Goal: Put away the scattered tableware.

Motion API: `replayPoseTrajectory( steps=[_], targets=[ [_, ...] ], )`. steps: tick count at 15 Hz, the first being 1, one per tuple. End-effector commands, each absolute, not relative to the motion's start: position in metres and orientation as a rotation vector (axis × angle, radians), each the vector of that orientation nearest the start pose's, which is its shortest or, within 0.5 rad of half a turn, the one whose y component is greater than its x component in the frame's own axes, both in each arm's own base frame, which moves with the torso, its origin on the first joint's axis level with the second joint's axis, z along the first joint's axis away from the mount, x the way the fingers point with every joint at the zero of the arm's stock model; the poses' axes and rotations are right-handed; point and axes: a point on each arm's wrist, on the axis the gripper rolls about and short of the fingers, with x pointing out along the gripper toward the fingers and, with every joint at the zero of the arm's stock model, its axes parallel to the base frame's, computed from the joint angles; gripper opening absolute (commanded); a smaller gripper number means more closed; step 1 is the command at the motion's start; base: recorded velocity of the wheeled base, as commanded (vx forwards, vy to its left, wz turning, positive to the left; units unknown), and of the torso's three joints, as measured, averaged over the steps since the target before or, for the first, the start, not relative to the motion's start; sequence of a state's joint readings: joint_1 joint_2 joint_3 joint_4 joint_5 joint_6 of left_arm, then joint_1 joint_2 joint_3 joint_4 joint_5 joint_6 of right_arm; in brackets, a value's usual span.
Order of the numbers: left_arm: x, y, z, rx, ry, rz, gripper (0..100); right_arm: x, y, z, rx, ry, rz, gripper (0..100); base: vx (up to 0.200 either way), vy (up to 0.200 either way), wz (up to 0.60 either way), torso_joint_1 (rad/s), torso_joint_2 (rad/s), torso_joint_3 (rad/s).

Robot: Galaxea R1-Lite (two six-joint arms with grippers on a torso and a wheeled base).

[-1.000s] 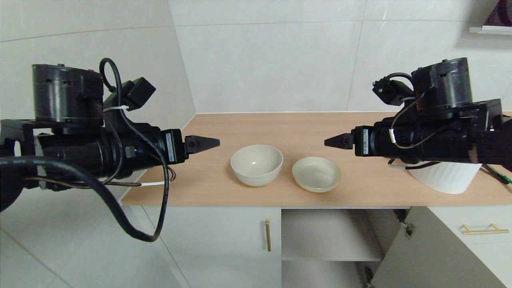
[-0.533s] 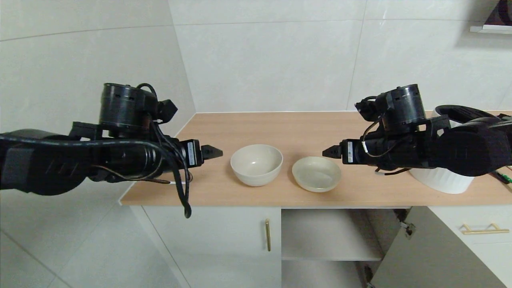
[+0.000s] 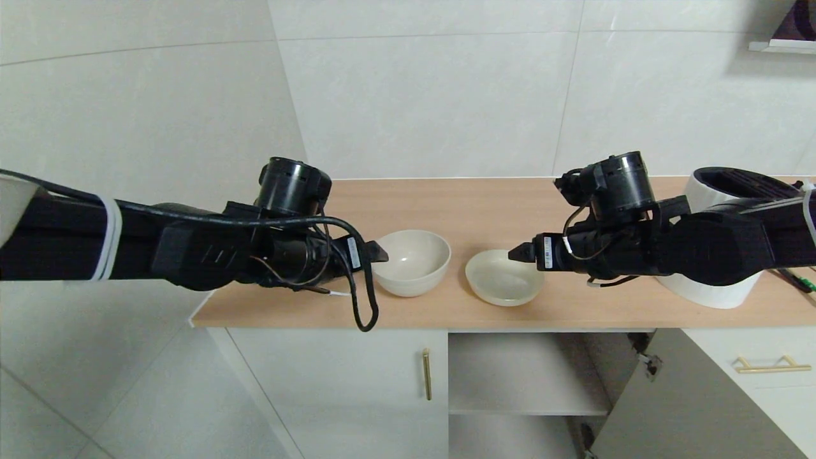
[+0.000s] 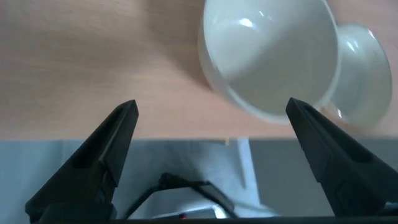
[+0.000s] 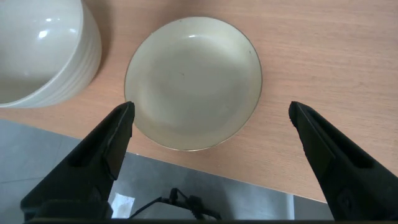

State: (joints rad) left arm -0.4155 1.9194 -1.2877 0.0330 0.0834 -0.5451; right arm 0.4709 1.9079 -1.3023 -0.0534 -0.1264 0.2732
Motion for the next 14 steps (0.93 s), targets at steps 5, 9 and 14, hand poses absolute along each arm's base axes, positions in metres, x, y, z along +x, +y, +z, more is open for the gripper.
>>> replayPoseTrajectory(
  steps=[5,9,14],
  targets=[
    [0.364,-0.16,0.157,-0.398,0.719,-0.068,100,0.335,0.168,0.19,0.102,0.571,0.259,100,0.0,0.0,0.0,0.0,0.0,0.0],
    [0.377,-0.166,0.143,-0.372,0.695,0.004,100,0.337,0.168,0.189,0.102,0.563,0.253,100,0.0,0.0,0.0,0.0,0.0,0.0],
    [0.378,-0.17,0.141,-0.373,0.684,0.0,0,0.336,0.168,0.189,0.102,0.561,0.251,100,0.0,0.0,0.0,0.0,0.0,0.0]
  ],
)
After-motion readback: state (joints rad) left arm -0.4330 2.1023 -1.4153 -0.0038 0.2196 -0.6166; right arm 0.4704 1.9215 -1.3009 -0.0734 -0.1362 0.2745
